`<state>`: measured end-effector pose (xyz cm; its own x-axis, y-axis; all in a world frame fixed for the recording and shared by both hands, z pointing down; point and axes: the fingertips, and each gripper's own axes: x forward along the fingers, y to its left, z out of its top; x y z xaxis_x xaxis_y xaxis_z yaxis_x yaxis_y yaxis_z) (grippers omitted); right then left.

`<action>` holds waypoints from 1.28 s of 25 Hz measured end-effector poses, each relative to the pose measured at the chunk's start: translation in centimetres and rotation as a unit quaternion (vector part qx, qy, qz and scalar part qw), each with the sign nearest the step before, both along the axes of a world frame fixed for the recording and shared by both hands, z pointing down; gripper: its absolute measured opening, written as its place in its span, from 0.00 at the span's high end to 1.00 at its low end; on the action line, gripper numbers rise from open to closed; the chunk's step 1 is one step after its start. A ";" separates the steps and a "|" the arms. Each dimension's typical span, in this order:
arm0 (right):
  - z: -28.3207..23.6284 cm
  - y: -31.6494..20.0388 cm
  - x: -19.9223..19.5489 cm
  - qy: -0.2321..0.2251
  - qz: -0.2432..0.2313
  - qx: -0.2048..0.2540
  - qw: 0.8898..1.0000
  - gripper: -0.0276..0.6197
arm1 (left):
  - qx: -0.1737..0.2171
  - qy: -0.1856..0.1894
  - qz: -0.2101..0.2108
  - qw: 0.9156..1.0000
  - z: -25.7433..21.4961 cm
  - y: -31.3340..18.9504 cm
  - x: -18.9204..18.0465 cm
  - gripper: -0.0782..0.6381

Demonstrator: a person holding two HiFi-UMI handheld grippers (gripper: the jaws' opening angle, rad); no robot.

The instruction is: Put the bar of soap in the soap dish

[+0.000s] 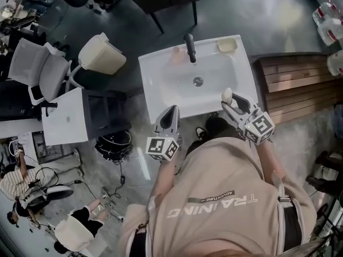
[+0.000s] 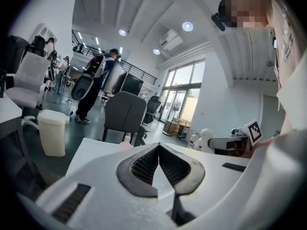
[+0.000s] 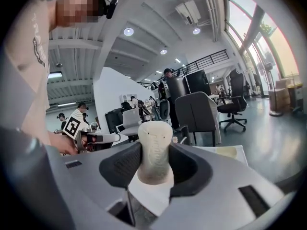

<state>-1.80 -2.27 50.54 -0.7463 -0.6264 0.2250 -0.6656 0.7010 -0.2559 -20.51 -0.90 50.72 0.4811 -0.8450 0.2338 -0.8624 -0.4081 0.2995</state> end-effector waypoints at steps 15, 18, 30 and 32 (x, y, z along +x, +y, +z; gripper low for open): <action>3.3 -14.5 2.9 0.030 -0.019 0.018 0.999 0.71 | -0.019 -0.044 0.012 0.999 0.4 -11.6 4.4 0.88; 3.6 -16.9 3.1 0.043 -0.017 0.028 0.999 0.70 | -0.013 -0.043 0.028 0.999 -0.4 -14.4 6.0 0.88; 4.9 -19.6 6.2 0.081 0.039 0.007 0.996 0.70 | -0.009 -0.032 0.106 0.994 -0.1 -18.8 9.7 0.88; 5.2 -19.5 6.6 0.108 0.049 0.011 0.993 0.70 | -0.008 -0.031 0.118 0.993 0.1 -18.8 9.5 0.88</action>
